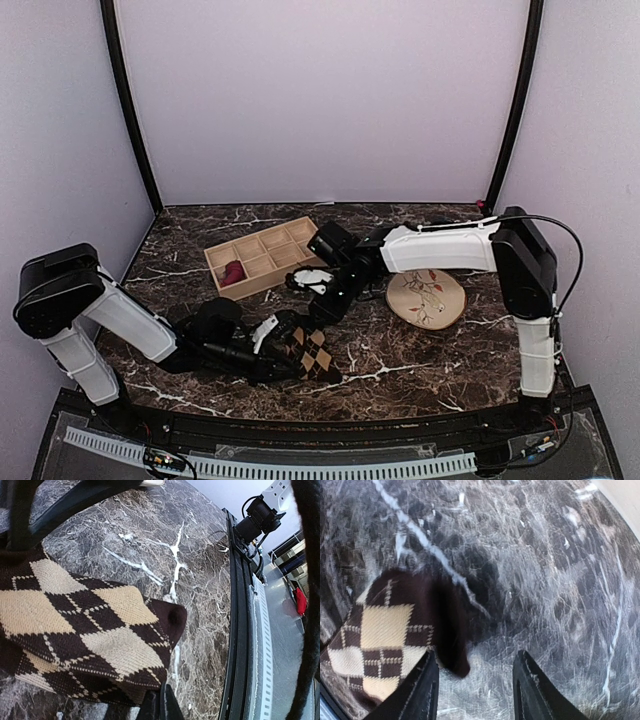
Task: Roll the socks
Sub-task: Fold the sock at the center of the board, then roll the sock at the corner of the board.
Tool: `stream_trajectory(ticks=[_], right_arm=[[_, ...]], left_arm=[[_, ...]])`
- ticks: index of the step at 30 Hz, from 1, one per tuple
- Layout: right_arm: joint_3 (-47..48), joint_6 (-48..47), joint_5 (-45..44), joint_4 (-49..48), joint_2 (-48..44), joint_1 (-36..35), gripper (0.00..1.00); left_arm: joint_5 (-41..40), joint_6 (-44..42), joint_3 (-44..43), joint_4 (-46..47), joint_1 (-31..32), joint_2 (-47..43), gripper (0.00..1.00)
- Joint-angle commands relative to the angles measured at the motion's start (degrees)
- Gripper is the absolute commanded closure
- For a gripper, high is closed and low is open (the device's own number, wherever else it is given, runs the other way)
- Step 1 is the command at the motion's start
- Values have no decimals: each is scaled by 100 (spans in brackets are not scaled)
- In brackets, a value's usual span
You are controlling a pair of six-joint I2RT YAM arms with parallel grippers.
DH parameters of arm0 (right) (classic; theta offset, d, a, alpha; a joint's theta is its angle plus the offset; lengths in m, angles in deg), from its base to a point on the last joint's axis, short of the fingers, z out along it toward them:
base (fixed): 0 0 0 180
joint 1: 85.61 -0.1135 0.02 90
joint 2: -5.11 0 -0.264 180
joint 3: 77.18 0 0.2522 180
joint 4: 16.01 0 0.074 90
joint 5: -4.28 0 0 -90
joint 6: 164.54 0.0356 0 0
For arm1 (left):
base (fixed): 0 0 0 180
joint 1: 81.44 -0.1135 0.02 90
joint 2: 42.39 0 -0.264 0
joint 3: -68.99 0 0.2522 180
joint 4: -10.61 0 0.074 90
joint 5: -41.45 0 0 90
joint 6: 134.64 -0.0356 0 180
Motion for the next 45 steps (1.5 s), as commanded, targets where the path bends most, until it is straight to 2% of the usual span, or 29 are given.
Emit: stream_trajectory(ticks=[1, 7, 13, 18, 22, 31, 45], right_arm=[[-529, 207, -174, -616, -753, 47, 53], [-1499, 316, -370, -1421, -1523, 49, 50], [-2616, 325, -379, -2038, -2279, -101, 51], [-3581, 328, -533, -2589, -2799, -571, 52], [-3980, 173, -1190, -2929, -2860, -1064, 53], [-4249, -83, -1909, -3501, -2706, -1864, 54], [-4153, -241, -1608, -3660, -2288, -2104, 60]], left_arm=[[-63, 28, 119, 2, 34, -242, 100], [-97, 47, 106, -49, 51, -216, 100], [-127, 53, 101, -86, 64, -226, 100], [-100, 103, 116, -113, 69, -241, 100], [-105, 119, 152, -154, 69, -297, 100], [-66, 131, 187, -197, 69, -299, 100], [-85, 132, 267, -177, 69, -350, 100]])
